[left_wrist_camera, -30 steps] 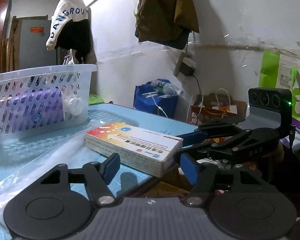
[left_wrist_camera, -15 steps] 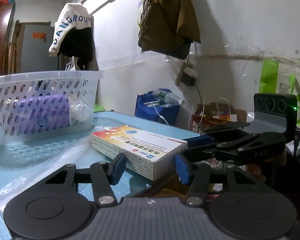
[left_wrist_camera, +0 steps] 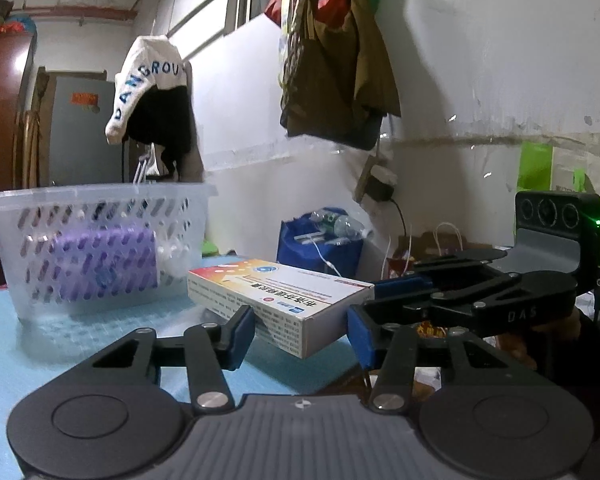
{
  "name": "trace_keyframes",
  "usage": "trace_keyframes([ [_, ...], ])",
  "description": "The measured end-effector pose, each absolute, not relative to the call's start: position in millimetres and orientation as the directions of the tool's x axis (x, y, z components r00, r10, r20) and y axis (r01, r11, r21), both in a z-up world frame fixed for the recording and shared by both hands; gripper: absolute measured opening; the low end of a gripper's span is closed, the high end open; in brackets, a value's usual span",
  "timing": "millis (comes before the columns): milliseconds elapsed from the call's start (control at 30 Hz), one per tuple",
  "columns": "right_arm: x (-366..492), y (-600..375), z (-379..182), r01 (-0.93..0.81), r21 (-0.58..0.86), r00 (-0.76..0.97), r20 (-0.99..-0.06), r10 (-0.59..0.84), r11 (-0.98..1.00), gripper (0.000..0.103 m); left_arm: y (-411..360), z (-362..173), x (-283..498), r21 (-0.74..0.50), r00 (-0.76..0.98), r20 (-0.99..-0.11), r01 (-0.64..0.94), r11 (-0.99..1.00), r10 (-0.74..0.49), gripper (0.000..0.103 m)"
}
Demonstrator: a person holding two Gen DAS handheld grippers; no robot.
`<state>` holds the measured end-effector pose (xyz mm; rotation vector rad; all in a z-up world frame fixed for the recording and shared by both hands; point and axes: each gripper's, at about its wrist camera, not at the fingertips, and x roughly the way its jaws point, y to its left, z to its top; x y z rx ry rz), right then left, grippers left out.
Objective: Organize objects
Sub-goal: 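Lift the medicine box with the left tool into the basket and open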
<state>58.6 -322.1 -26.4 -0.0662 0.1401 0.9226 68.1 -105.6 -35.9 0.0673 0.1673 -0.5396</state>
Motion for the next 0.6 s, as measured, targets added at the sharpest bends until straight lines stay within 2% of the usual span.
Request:
trace_keyframes([
  [233,57,-304,10,-0.788,-0.090,0.616,-0.103,0.781,0.609,0.030,-92,0,62,0.051,0.874,-0.094,0.482,0.875,-0.476,0.054],
  [433,81,-283,57,-0.786,-0.154,0.610,-0.036,0.791,0.599,0.030,-74,56,82,0.109,0.898,-0.020,0.439,0.892,-0.440,0.053],
  [600,117,-265,92,-0.790,-0.152,0.604,-0.016,0.797,0.595,0.030,-58,99,118,0.133,0.909,-0.026,0.415,0.900,-0.416,0.053],
])
